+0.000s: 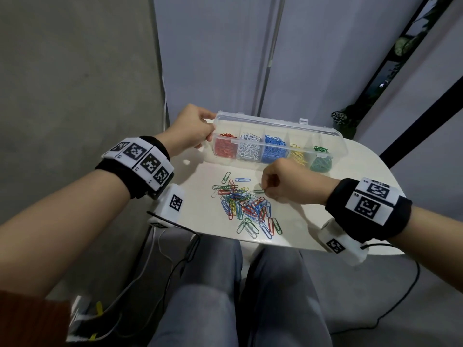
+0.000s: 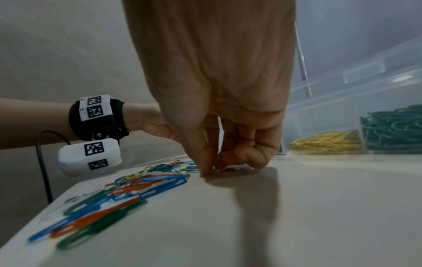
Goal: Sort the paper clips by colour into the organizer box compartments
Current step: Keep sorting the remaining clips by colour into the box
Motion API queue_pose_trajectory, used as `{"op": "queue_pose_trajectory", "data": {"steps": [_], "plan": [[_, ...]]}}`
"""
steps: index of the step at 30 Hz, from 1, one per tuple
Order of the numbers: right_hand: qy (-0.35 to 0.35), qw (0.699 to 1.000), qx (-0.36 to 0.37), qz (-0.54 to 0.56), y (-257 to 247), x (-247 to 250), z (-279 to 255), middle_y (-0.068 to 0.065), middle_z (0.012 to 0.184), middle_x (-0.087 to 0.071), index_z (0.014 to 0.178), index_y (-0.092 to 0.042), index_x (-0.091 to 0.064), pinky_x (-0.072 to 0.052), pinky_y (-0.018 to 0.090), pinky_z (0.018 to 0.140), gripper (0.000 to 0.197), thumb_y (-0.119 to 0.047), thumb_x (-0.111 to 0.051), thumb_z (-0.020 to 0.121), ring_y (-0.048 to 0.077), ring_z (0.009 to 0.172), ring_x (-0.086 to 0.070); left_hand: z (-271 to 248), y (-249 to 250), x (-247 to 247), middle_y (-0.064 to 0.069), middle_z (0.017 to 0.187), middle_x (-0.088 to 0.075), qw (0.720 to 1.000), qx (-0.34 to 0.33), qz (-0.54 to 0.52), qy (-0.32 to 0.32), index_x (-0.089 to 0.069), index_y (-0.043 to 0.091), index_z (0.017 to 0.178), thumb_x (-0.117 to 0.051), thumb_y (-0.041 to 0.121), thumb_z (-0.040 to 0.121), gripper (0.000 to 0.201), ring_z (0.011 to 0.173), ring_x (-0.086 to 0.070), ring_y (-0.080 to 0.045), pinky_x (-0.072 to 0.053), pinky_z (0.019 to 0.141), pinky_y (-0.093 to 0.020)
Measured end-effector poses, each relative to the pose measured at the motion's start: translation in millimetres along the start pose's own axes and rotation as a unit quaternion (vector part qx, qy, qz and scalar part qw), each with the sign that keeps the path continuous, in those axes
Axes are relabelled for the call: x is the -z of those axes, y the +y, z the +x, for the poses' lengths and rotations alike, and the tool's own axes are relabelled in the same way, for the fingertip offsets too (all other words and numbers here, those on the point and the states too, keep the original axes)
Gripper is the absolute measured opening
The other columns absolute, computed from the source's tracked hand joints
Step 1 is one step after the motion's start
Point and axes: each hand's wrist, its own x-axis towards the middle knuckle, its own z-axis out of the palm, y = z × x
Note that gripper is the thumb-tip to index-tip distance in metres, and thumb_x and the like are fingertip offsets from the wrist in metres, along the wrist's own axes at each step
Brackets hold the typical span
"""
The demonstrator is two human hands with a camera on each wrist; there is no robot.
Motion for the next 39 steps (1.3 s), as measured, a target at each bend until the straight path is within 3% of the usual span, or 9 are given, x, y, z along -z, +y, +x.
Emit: {"op": "queue_pose_trajectory", "data": {"steps": [4, 10, 13, 18, 23, 27, 32, 36, 39], "plan": [[0.0, 1.0, -0.003, -0.01, -3, 0, 1, -0.006, 0.07, -0.06, 0.079, -0.011, -0.067, -0.046, 0.022, 0.062, 0.009, -0.002, -0.068, 0.08, 0.011, 0.065, -0.055, 0, 0, 0, -0.006, 0.06, -0.054, 1.0, -0.001, 0.003, 0.001, -0.053, 0.005, 0.134, -0.052, 0.004, 0.096, 0.038, 0.051, -0.041, -0.014, -0.037, 0.05, -0.026], [0.037, 0.998, 0.041, -0.006, -2, 1, 3, -0.006, 0.075, -0.063, 0.097, -0.015, -0.071, -0.043, 0.021, 0.062, 0.015, -0.016, -0.073, 0.082, 0.009, 0.067, -0.056, 2, -1, 0, -0.005, 0.059, -0.055, 1.0, 0.001, 0.004, 0.001, -0.055, 0.007, 0.132, -0.052, 0.003, 0.095, 0.038, 0.049, -0.041, -0.013, -0.037, 0.049, -0.025], [0.017, 1.0, 0.026, 0.005, -1, 2, 7, -0.011, 0.069, -0.062, 0.096, -0.017, -0.073, -0.04, 0.017, 0.058, 0.018, -0.021, -0.079, 0.079, 0.002, 0.062, -0.056, 3, -2, 1, -0.005, 0.059, -0.055, 1.0, 0.003, 0.005, 0.001, -0.055, 0.007, 0.132, -0.052, 0.003, 0.094, 0.039, 0.048, -0.041, -0.012, -0.037, 0.049, -0.025], [0.03, 0.998, 0.043, 0.019, -6, -5, 10, -0.004, 0.076, -0.068, 0.089, -0.016, -0.075, -0.042, 0.017, 0.058, 0.013, -0.026, -0.077, 0.081, 0.005, 0.064, -0.057, 2, -2, 1, -0.006, 0.06, -0.054, 1.0, 0.0, 0.0, -0.001, -0.055, 0.006, 0.132, -0.052, 0.002, 0.095, 0.038, 0.049, -0.04, -0.013, -0.036, 0.048, -0.025], [0.006, 0.998, 0.04, 0.047, -17, -9, 15, -0.004, 0.073, -0.066, 0.083, -0.01, -0.073, -0.039, 0.005, 0.051, 0.004, -0.013, -0.074, 0.083, -0.002, 0.059, -0.055, 2, -2, 1, -0.006, 0.059, -0.055, 1.0, -0.004, 0.001, 0.0, -0.055, 0.006, 0.132, -0.052, 0.001, 0.094, 0.038, 0.048, -0.041, -0.013, -0.037, 0.048, -0.025], [-0.01, 0.997, 0.021, 0.068, -17, 0, 19, -0.01, 0.062, -0.062, 0.078, -0.008, -0.069, -0.043, 0.011, 0.051, 0.007, -0.009, -0.071, 0.084, -0.003, 0.048, -0.054, 2, -2, 2, -0.005, 0.059, -0.055, 1.0, -0.004, 0.002, -0.004, -0.055, 0.007, 0.132, -0.052, 0.002, 0.094, 0.039, 0.048, -0.041, -0.012, -0.037, 0.048, -0.025], [0.077, 0.984, 0.016, 0.158, -8, 29, 20, 0.0, 0.061, -0.064, 0.075, -0.011, -0.07, -0.042, 0.016, 0.055, 0.015, 0.002, -0.077, 0.075, -0.001, 0.048, -0.05, 4, -3, 2, -0.005, 0.057, -0.055, 1.0, -0.009, 0.004, 0.0, -0.055, 0.006, 0.132, -0.052, 0.002, 0.093, 0.039, 0.043, -0.041, -0.01, -0.038, 0.047, -0.024], [0.159, 0.964, -0.002, 0.213, -9, 59, 14, 0.006, 0.064, -0.065, 0.087, -0.001, -0.073, -0.038, 0.006, 0.05, 0.01, 0.003, -0.074, 0.079, -0.005, 0.043, -0.051, 4, -3, 1, -0.005, 0.058, -0.055, 1.0, -0.005, 0.002, 0.001, -0.054, 0.007, 0.134, -0.053, 0.002, 0.094, 0.04, 0.047, -0.041, -0.012, -0.038, 0.048, -0.025], [0.234, 0.947, -0.029, 0.216, 5, 82, 13, 0.004, 0.063, -0.063, 0.088, -0.002, -0.073, -0.035, 0.005, 0.045, 0.009, -0.001, -0.074, 0.079, -0.004, 0.041, -0.048, 6, -5, 1, -0.003, 0.058, -0.055, 1.0, -0.005, 0.0, 0.0, -0.054, 0.007, 0.134, -0.053, 0.004, 0.094, 0.04, 0.047, -0.042, -0.012, -0.038, 0.049, -0.025]]}}
